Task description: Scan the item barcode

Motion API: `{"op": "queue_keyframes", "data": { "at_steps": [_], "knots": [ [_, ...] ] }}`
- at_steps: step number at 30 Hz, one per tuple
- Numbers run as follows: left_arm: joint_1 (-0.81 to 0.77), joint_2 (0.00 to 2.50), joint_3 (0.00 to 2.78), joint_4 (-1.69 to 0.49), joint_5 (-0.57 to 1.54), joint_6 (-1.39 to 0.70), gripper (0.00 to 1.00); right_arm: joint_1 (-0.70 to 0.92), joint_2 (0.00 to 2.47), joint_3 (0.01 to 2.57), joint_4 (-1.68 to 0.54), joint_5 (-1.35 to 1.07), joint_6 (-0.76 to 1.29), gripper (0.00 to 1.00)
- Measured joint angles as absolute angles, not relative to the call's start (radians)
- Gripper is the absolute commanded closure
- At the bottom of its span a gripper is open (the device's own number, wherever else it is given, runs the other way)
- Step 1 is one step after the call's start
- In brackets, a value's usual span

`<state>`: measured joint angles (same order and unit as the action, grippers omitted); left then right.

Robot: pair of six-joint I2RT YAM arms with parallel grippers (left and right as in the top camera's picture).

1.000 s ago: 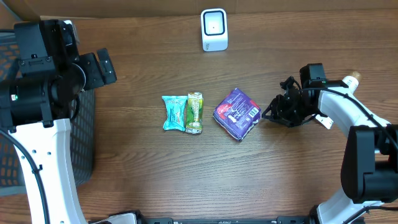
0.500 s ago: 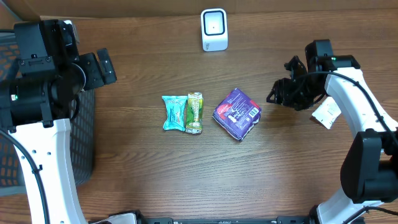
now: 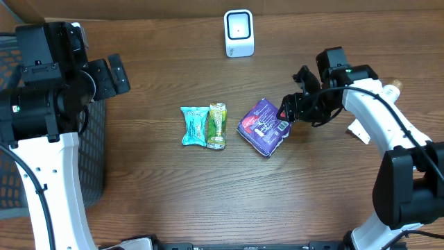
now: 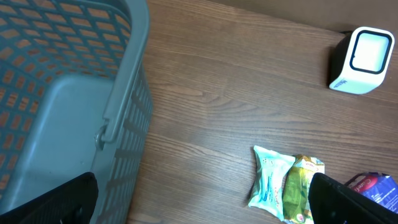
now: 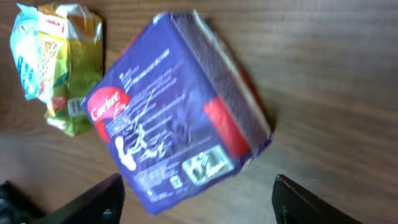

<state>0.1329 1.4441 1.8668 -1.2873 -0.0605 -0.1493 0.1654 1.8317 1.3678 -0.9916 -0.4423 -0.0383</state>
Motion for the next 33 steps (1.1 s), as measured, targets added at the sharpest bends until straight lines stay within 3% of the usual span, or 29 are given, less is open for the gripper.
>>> {"op": "queue_keyframes", "data": {
  "at_steps": [8, 11, 16, 21, 27, 33],
  "knots": [
    [0.133, 1.444, 1.867, -1.287, -0.06, -0.149, 0.0, 0.165, 1.84, 1.367, -0.973, -0.432, -0.146, 0.2],
    [0.133, 1.444, 1.867, -1.288, -0.06, -0.149, 0.01, 0.167, 1.841, 1.367, -0.996, -0.48, -0.156, 0.35],
    [0.133, 1.444, 1.867, -1.287, -0.06, -0.149, 0.0, 0.237, 1.842, 1.365, -1.016, -0.639, -0.099, 0.45],
    [0.133, 1.444, 1.867, -1.287, -0.06, -0.149, 0.0, 0.434, 1.842, 1.364, -0.955, -0.624, 0.045, 0.74],
    [0.133, 1.444, 1.867, -1.287, -0.061, -0.149, 0.0, 0.625, 1.846, 1.341, -0.981, -0.388, 0.221, 0.76],
    [0.133, 1.444, 1.867, -1.288, -0.06, -0.149, 0.0, 0.64, 1.849, 1.261, -0.979, -0.165, 0.339, 0.81]
  ]
}}
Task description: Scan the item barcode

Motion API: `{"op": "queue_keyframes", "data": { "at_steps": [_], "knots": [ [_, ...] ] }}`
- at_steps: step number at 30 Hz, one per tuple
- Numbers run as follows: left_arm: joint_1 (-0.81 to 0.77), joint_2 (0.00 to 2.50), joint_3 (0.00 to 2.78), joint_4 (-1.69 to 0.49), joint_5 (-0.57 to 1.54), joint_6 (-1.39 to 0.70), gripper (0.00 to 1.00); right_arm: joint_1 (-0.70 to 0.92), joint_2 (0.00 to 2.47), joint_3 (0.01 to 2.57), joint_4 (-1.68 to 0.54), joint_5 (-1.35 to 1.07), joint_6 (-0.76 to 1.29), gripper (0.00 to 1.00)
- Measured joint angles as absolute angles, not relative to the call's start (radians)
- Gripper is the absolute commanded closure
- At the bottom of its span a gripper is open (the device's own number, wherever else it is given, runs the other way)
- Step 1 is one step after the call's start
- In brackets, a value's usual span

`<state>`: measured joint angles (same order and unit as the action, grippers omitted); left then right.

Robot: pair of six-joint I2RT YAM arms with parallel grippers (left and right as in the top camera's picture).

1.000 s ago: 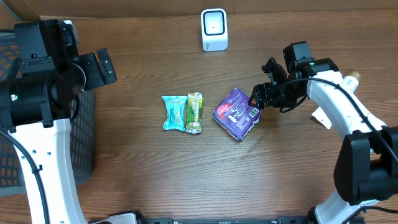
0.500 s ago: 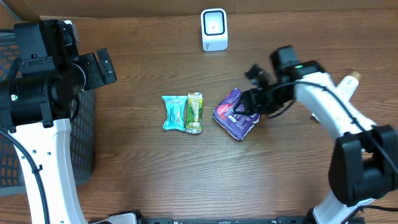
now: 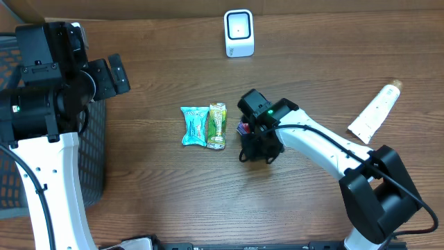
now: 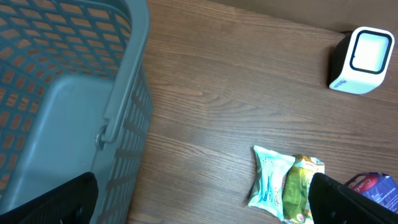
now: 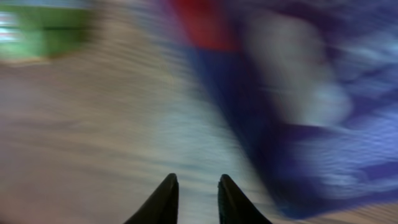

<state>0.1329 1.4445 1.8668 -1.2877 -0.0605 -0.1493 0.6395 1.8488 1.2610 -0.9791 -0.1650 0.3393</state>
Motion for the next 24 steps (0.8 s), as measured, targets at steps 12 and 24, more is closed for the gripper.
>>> {"op": "queue_keyframes", "data": {
  "at_steps": [12, 24],
  "knots": [
    [0.133, 1.444, 1.867, -1.288, -0.06, -0.149, 0.0, 0.328, 1.858, 1.203, -0.893, 0.123, 0.451, 0.75],
    [0.133, 1.444, 1.867, -1.287, -0.06, -0.149, 0.0, 0.054, 1.858, 1.207, -0.789, -0.564, 0.361, 0.25]
  ]
}}
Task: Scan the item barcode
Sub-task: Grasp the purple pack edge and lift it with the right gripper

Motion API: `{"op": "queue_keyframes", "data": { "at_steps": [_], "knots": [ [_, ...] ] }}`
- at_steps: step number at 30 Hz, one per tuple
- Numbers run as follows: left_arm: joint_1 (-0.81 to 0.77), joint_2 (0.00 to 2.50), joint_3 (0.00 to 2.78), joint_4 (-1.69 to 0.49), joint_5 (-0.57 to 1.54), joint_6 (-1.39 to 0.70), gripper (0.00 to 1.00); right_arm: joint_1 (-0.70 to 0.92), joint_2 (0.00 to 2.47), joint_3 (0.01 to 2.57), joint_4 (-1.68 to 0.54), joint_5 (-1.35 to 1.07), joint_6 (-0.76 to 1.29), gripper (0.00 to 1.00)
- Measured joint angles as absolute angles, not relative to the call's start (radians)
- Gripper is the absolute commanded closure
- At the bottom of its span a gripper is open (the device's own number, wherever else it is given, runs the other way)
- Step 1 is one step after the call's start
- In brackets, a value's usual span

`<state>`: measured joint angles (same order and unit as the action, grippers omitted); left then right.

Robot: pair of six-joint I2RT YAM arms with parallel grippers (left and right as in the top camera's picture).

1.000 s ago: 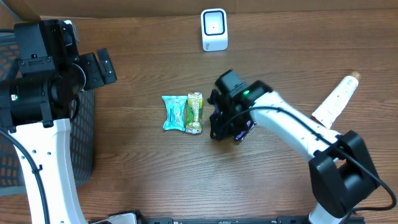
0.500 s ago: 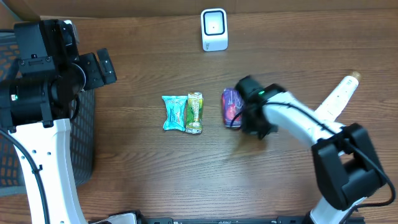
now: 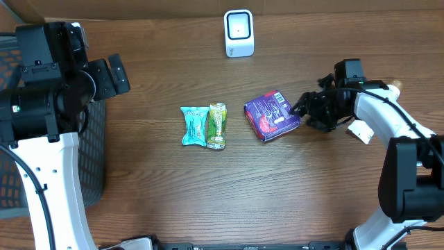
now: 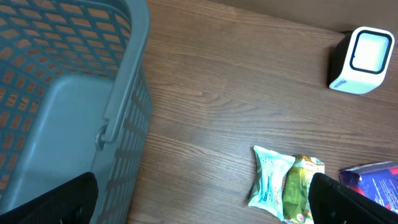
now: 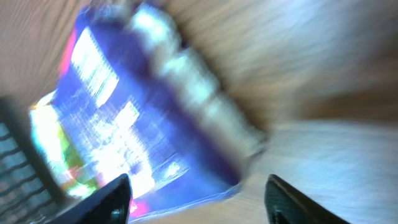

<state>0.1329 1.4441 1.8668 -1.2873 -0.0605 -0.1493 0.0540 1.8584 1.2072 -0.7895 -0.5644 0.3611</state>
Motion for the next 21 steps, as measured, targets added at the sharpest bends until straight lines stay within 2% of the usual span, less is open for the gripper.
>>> {"op": "queue_keyframes", "data": {
  "at_steps": [3, 6, 10, 14, 18, 21],
  "knots": [
    [0.133, 1.444, 1.867, -1.288, -0.06, -0.149, 0.0, 0.095, 1.858, 1.207, -0.817, -0.642, 0.434, 0.23],
    [0.133, 1.444, 1.867, -1.288, -0.06, -0.149, 0.01, 0.152, 1.858, 1.207, -0.817, -0.636, 0.542, 0.16],
    [0.133, 1.444, 1.867, -1.287, -0.06, -0.149, 0.0, 0.24, 1.858, 1.197, -0.758, -0.501, 0.722, 0.18],
    [0.133, 1.444, 1.867, -1.288, -0.06, -0.149, 0.01, 0.299, 1.858, 1.157, -0.693, -0.415, 0.815, 0.2],
    [0.133, 1.444, 1.867, -1.287, -0.06, -0.149, 0.0, 0.306, 1.858, 1.144, -0.688, -0.35, 0.793, 0.19],
    [0.133, 1.444, 1.867, -1.287, -0.06, -0.149, 0.01, 0.284, 1.858, 1.144, -0.675, -0.32, 0.672, 0.17]
  ]
}}
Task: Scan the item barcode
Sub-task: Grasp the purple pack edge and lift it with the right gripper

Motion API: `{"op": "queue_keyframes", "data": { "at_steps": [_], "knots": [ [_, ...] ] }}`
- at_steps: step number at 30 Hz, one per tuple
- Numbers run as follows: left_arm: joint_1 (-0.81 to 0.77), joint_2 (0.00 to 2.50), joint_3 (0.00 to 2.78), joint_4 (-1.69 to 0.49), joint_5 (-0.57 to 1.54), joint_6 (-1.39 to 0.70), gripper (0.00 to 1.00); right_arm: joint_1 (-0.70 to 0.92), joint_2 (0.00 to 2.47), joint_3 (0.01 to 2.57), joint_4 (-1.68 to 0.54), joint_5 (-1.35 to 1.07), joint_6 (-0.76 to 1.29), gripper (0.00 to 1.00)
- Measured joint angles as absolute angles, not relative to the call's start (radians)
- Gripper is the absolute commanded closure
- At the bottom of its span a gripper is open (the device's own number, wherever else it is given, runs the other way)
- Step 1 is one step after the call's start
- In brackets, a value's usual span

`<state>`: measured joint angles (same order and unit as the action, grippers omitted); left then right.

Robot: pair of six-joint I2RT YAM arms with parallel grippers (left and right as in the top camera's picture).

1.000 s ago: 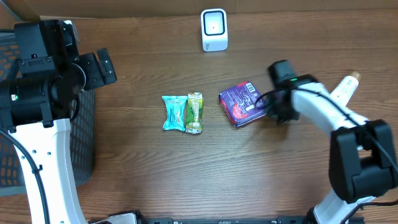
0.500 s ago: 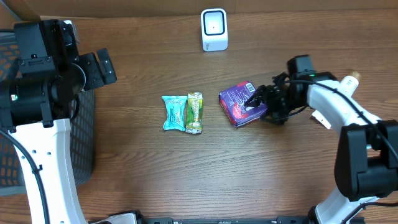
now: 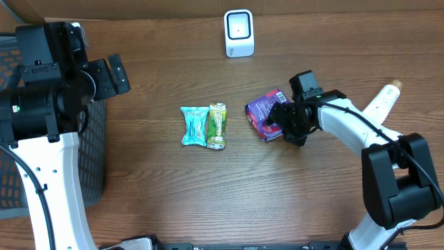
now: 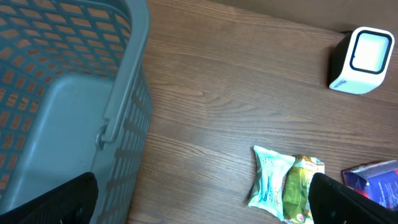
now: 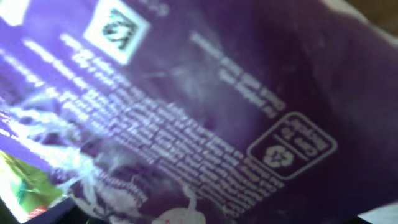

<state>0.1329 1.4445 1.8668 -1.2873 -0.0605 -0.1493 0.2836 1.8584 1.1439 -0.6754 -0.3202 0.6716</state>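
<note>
The purple pack lies on the table right of centre, its white label patch toward the back. My right gripper sits down over the pack's right part. The right wrist view is filled by the pack's printed purple face, and the fingers are hidden there. The white scanner stands at the back centre, also in the left wrist view as the scanner. My left gripper hangs open high at the left, holding nothing, beside the basket.
A teal packet and a green packet lie side by side left of the pack. A white tube lies at the right. A grey basket stands at the table's left edge.
My right gripper was open and apart from the pack, to its right. Now it is down on the pack's right part. The pack lies about where it was. The left arm is unchanged.
At first my right gripper was open at the pack's right edge, the pack lying tilted nearer the front. Then the gripper was on top of it, fingers nearly together. Later the pack lay turned and further back, the gripper open beside it, and now upon it.
</note>
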Motion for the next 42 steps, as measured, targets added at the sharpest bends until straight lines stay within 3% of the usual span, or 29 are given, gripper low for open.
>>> {"op": "queue_keyframes", "data": {
  "at_steps": [8, 12, 19, 28, 30, 33, 36, 39, 42],
  "knots": [
    [0.133, 1.444, 1.867, -1.288, -0.06, -0.149, 0.01, 0.145, 1.858, 1.153, -0.674, -0.278, 0.229, 0.08],
    [0.133, 1.444, 1.867, -1.287, -0.061, -0.149, 0.0, 0.111, 1.859, 1.249, -0.807, -0.319, 0.134, 0.08],
    [0.133, 1.444, 1.867, -1.287, -0.06, -0.149, 0.01, 0.091, 1.856, 1.414, -0.911, -0.376, 0.362, 0.08],
    [0.133, 1.444, 1.867, -1.287, -0.06, -0.149, 0.0, 0.083, 1.856, 1.193, -0.776, -0.389, 0.547, 0.13],
    [0.133, 1.444, 1.867, -1.288, -0.06, -0.149, 0.01, 0.083, 1.856, 1.147, -0.689, -0.393, 0.556, 0.19],
    [0.133, 1.444, 1.867, -1.287, -0.06, -0.149, 0.0, 0.081, 1.856, 1.085, -0.551, -0.404, 0.567, 0.51],
    [0.133, 1.444, 1.867, -1.287, -0.06, -0.149, 0.0, 0.08, 1.856, 1.048, -0.467, -0.423, 0.574, 0.55],
    [0.133, 1.444, 1.867, -1.287, -0.06, -0.149, 0.0, 0.078, 1.854, 1.038, -0.44, -0.435, 0.573, 0.82],
    [0.133, 1.444, 1.867, -1.288, -0.06, -0.149, 0.01, 0.078, 1.852, 1.038, -0.421, -0.45, 0.576, 0.88]
  ]
}}
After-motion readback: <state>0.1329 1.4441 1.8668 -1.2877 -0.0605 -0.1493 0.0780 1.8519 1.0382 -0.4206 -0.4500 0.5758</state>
